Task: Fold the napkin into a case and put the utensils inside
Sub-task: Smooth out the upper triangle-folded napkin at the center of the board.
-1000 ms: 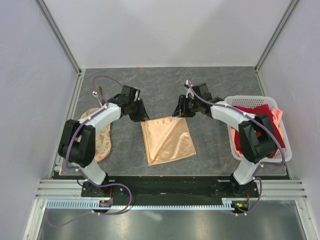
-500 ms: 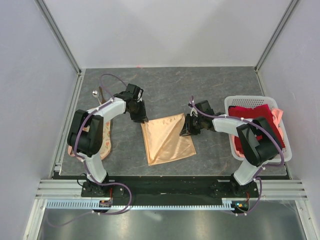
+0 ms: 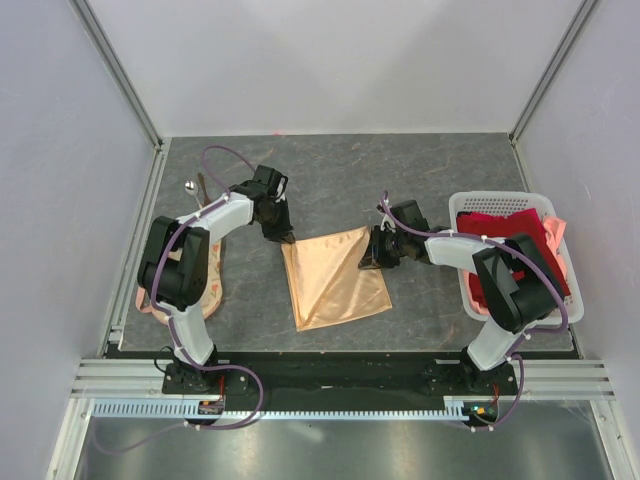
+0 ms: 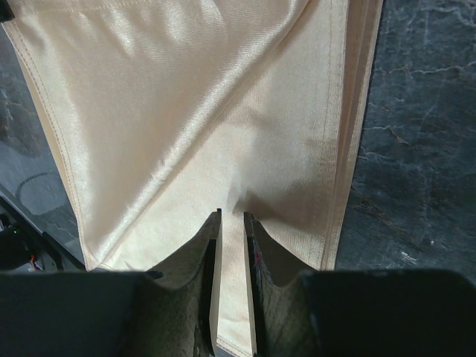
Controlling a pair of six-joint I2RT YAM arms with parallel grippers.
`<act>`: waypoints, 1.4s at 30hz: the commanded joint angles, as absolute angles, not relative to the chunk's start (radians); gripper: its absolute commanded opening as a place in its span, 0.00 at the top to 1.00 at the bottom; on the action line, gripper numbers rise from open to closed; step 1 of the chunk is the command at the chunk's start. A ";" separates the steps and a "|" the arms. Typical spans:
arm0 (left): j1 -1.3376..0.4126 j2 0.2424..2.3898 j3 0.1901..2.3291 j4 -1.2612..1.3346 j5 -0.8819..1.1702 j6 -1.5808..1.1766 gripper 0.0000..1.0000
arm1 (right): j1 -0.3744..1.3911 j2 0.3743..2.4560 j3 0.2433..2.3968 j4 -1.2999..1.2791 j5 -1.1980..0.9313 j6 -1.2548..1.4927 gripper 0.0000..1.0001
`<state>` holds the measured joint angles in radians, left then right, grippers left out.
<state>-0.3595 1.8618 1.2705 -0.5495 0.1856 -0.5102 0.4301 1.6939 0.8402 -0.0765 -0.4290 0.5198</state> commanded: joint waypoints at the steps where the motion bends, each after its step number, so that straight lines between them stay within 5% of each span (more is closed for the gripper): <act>1: -0.356 1.858 1.296 -0.555 0.178 -0.480 0.89 | 0.429 1.695 0.839 -0.040 -0.436 0.522 0.76; 35: -0.350 1.884 1.301 -0.584 0.114 -0.471 0.92 | 0.354 1.940 1.235 -0.112 -0.419 0.497 0.73; 42: -0.350 1.871 1.316 -0.587 0.110 -0.457 0.83 | 0.354 1.977 1.247 -0.123 -0.405 0.488 0.73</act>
